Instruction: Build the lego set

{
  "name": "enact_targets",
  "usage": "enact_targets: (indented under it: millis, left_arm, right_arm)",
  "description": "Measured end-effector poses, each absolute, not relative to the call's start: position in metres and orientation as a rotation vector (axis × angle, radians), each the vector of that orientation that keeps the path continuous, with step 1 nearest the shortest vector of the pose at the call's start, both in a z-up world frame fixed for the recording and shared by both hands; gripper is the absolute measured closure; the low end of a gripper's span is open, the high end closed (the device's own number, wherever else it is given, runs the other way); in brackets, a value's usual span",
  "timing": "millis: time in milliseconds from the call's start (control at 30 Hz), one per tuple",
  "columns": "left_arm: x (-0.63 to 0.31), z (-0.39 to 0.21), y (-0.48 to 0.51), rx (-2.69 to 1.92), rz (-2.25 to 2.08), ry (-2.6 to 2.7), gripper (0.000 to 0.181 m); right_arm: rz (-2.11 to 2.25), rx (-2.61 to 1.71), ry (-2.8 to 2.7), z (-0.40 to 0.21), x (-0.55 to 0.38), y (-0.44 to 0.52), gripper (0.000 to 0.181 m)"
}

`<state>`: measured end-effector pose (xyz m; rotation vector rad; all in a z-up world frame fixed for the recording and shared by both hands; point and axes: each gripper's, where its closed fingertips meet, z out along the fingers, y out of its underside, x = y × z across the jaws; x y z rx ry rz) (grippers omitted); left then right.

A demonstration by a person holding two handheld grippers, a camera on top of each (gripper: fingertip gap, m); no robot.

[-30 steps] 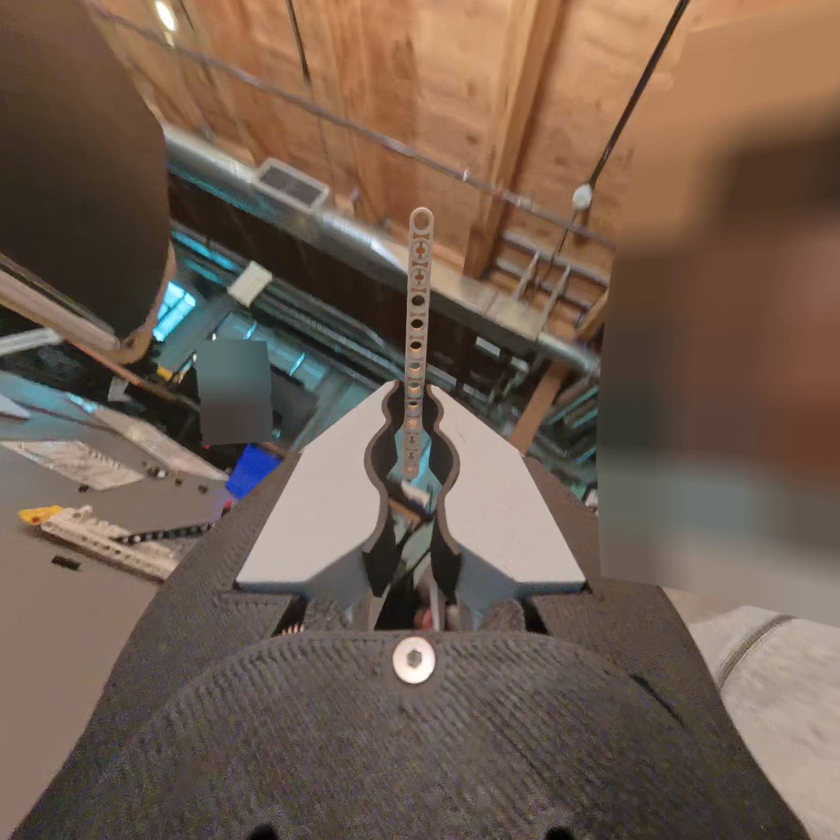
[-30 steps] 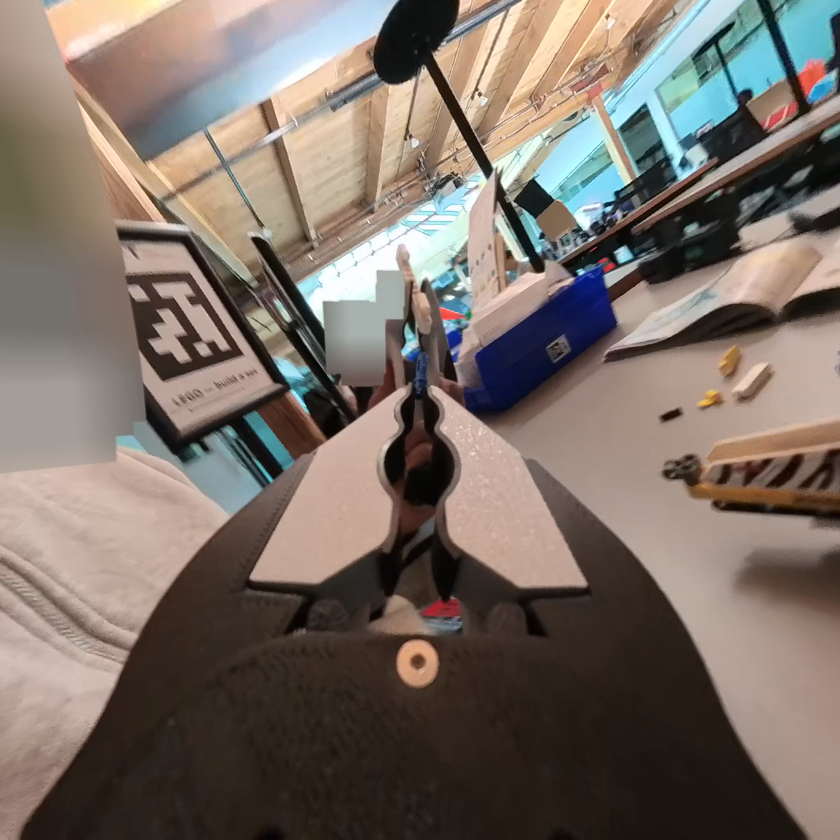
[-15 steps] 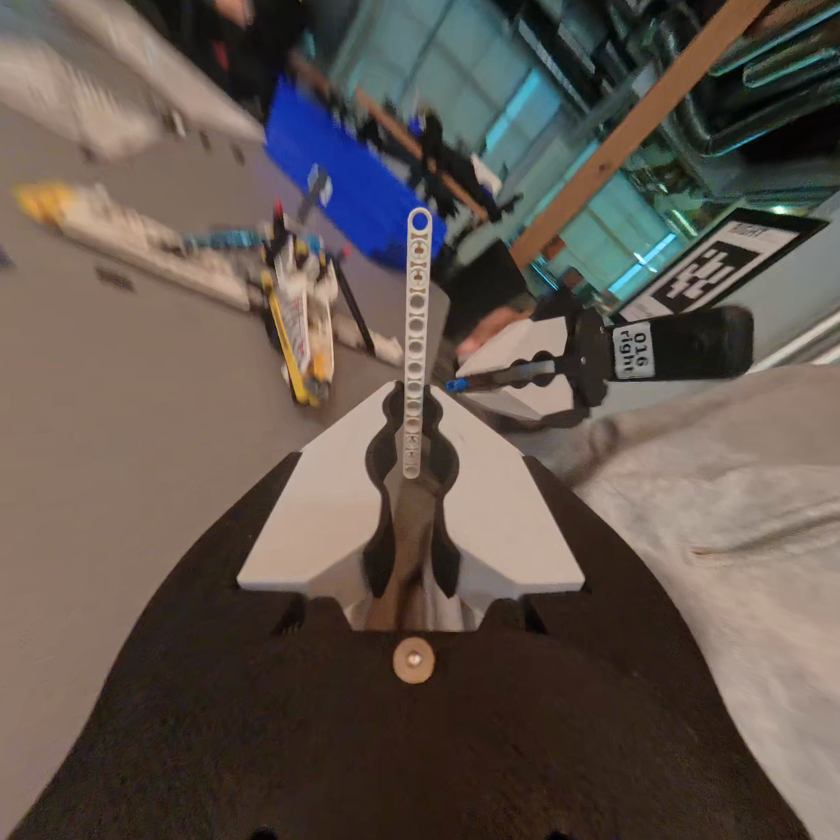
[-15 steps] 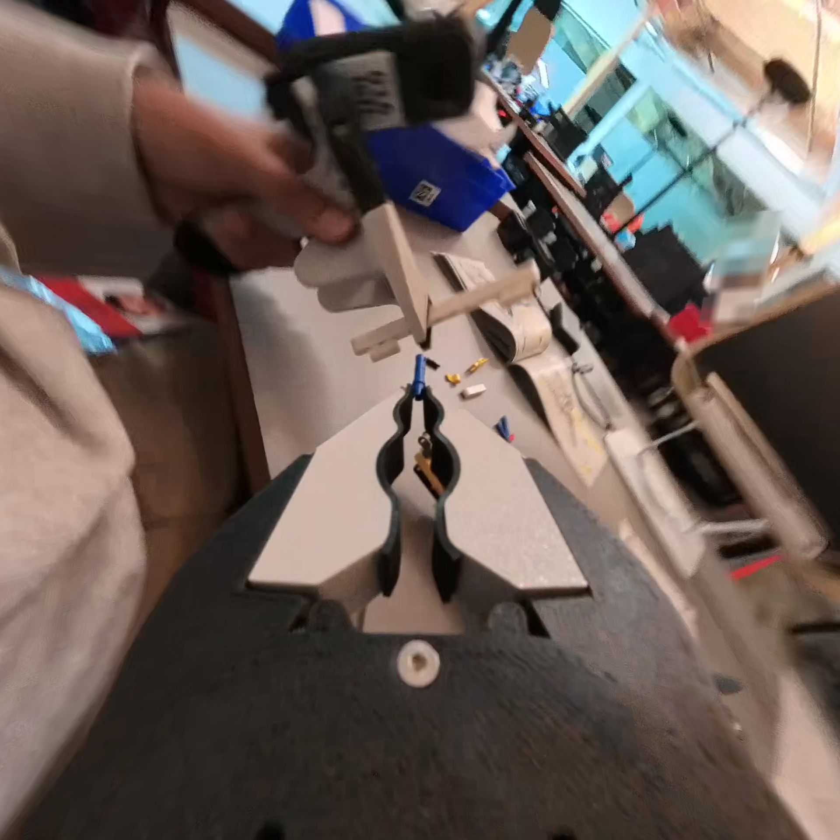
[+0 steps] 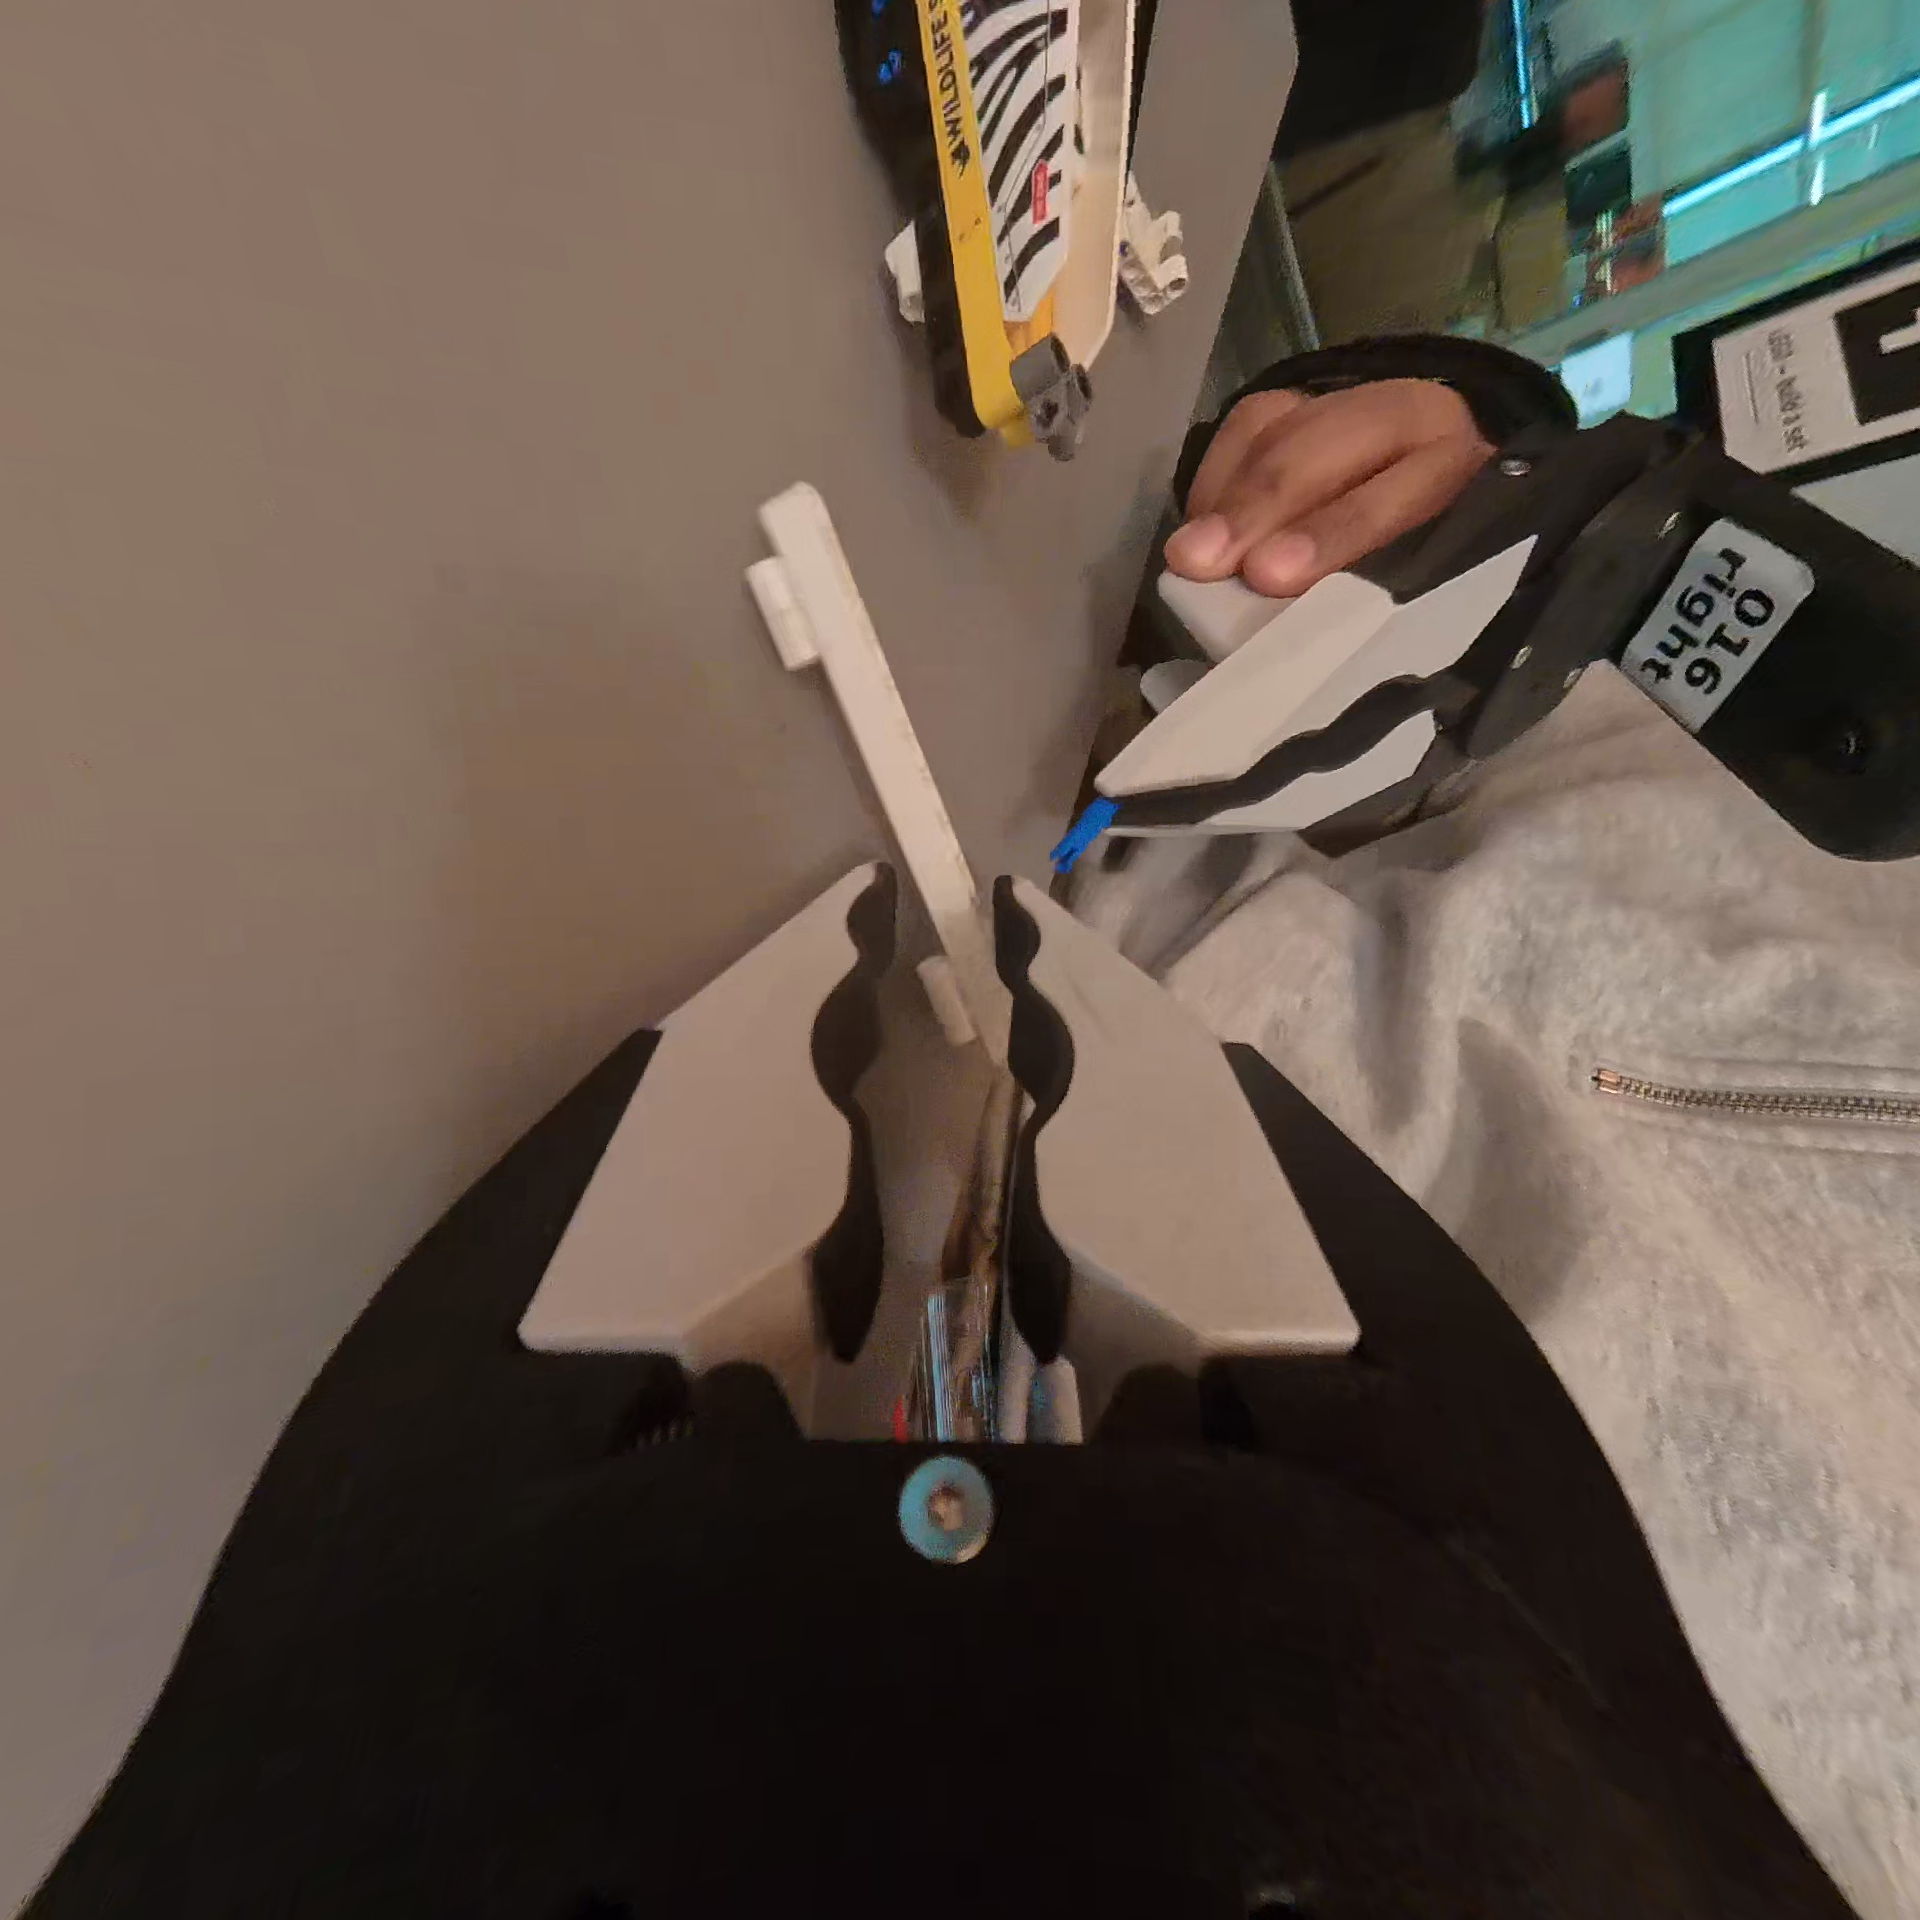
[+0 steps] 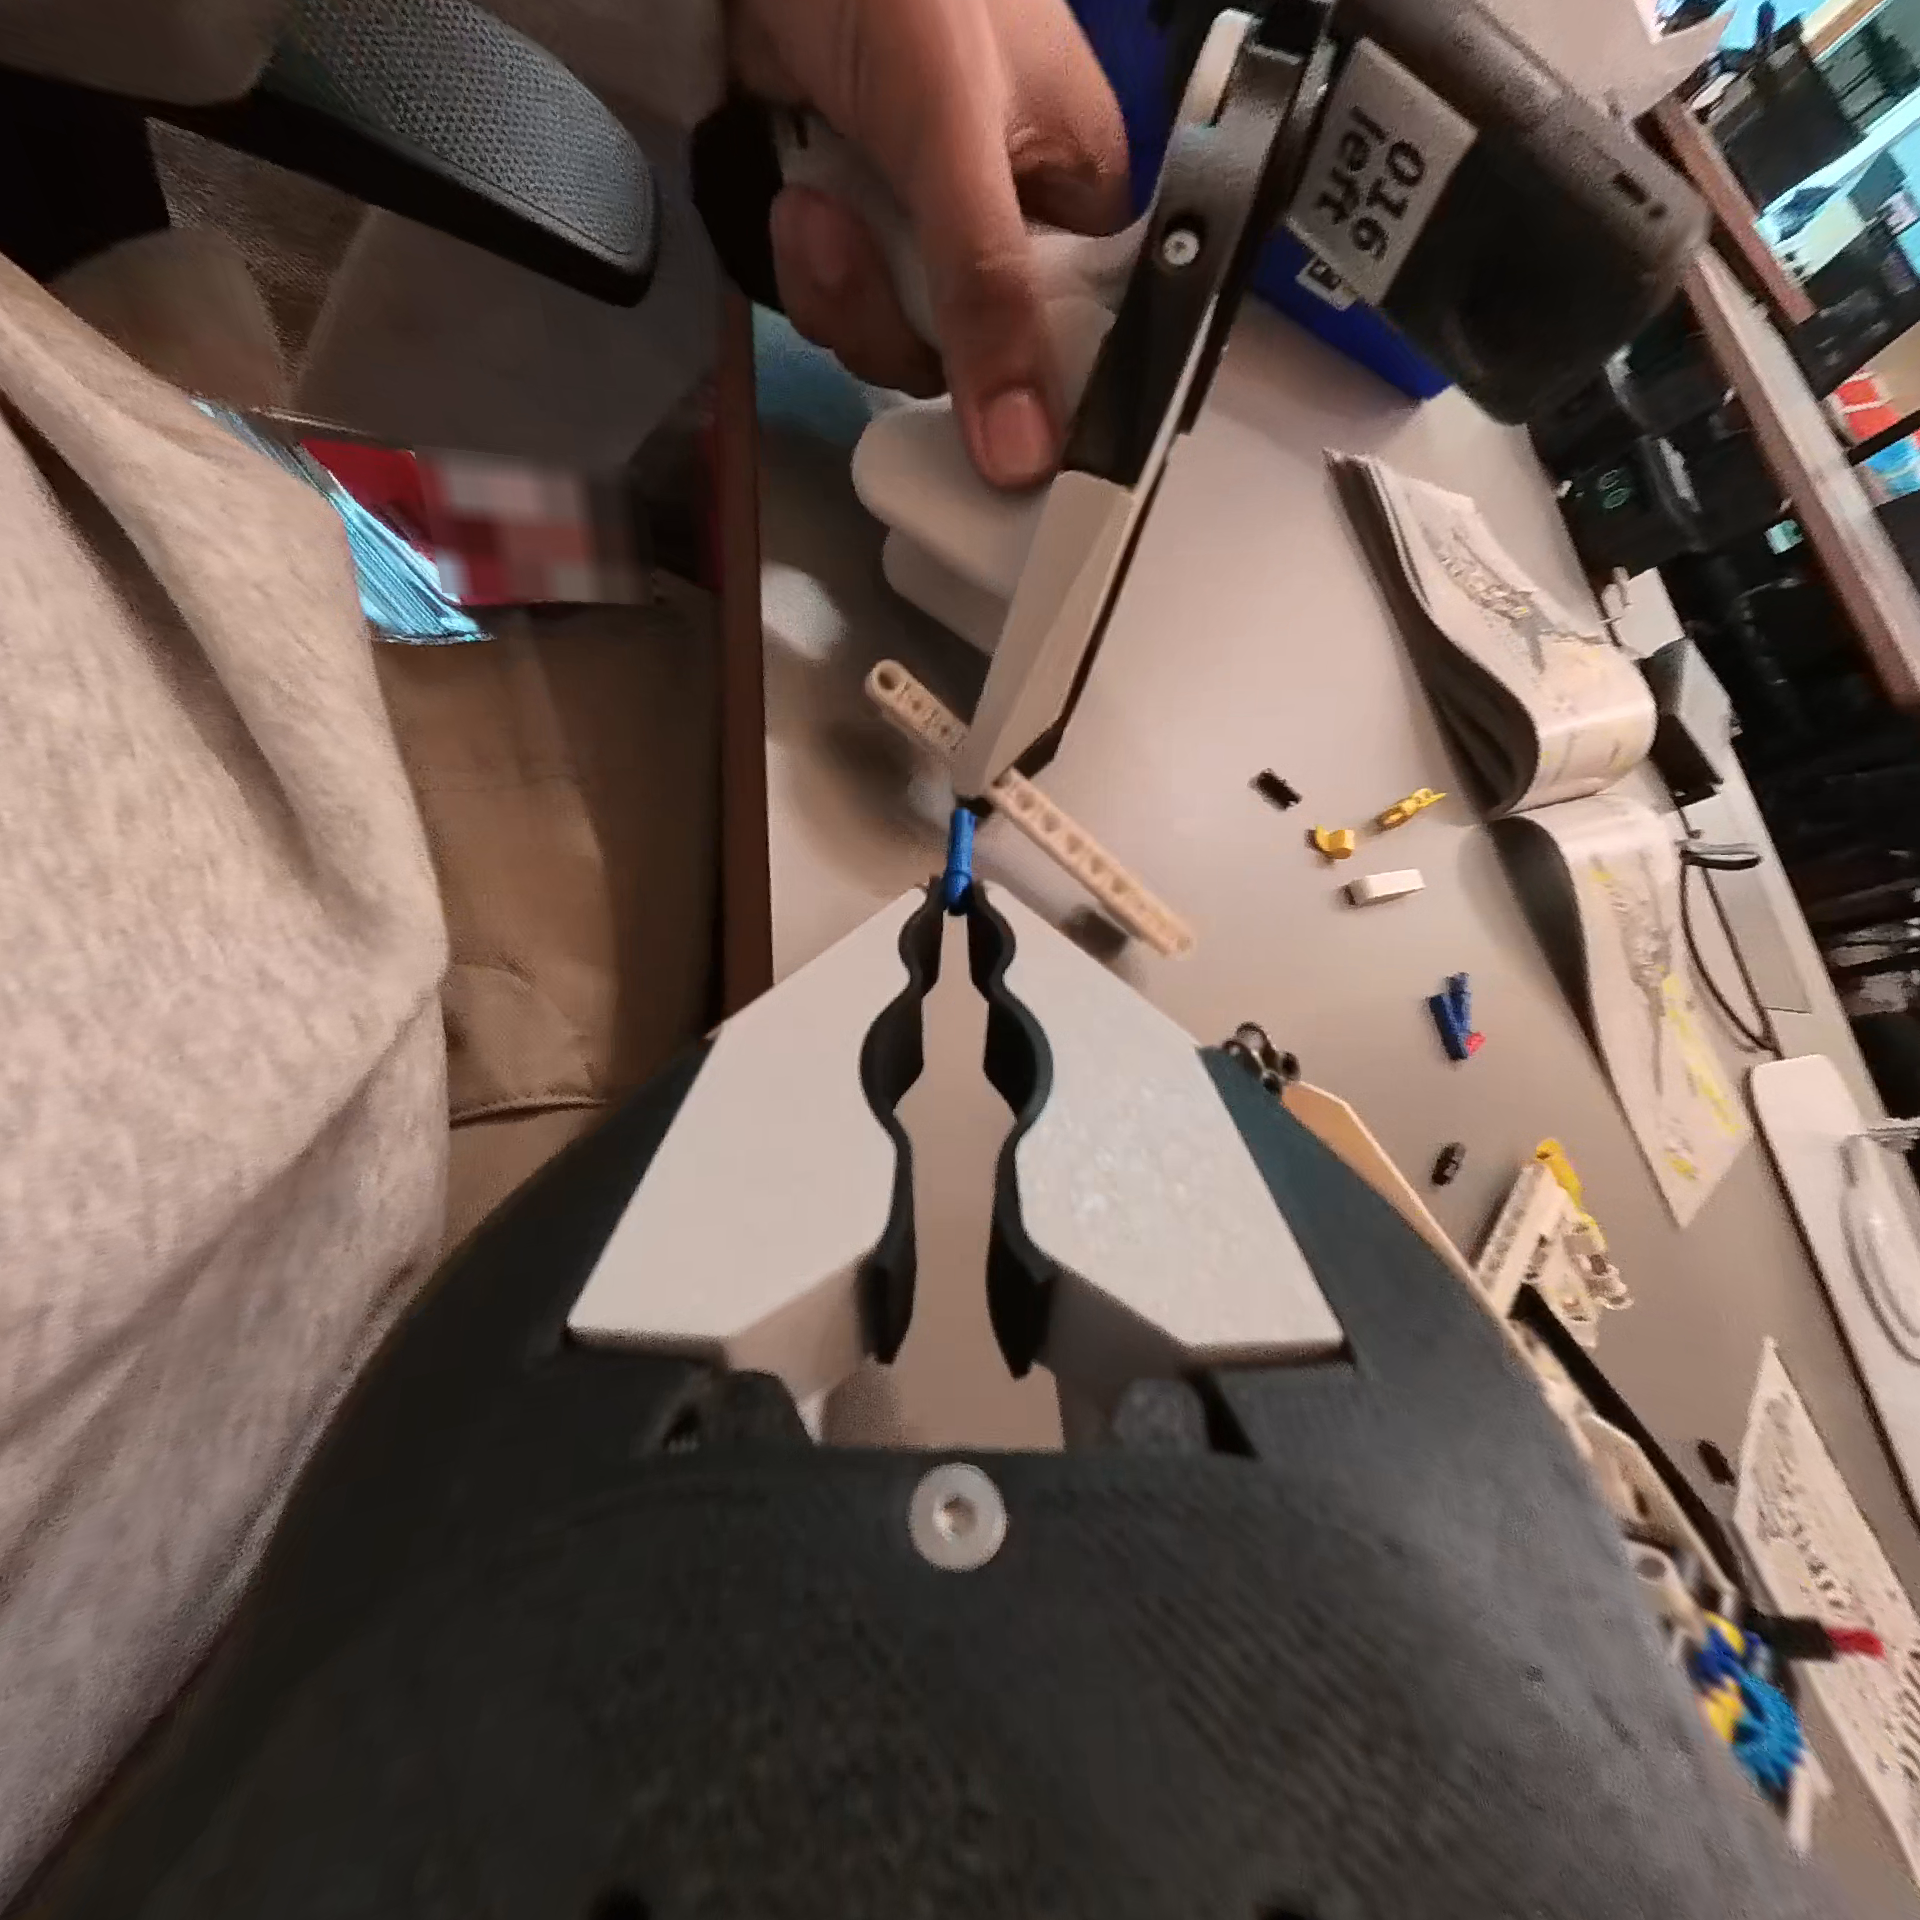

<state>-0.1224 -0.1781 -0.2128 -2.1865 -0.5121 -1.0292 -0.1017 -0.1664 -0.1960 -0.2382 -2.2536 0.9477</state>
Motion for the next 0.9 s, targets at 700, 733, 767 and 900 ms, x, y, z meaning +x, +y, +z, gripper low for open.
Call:
enact_targets:
  millis: [700,733,767,900]
  left_arm:
    - [-0.116,-0.22,-0.202,-2.287,-0.175,-0.506,0.149]
    - [-0.121,-0.221,-0.206,-2.301,-0.142,-0.508,0.153]
    - [-0.126,-0.221,-0.211,-2.31,-0.112,-0.518,0.152]
    - [-0.131,-0.217,-0.216,-2.267,-0.197,-0.529,0.152]
  right_arm:
    - [1.062,-0.397,-2.289,-0.193,-0.111,-0.163,0.178]
    - [1.064,-0.398,-2.286,-0.191,-0.11,-0.163,0.178]
    - [1.069,-0.4,-2.281,-0.19,-0.108,-0.163,0.178]
    - [1.12,-0.431,-2.263,-0.186,-0.105,-0.161,0.178]
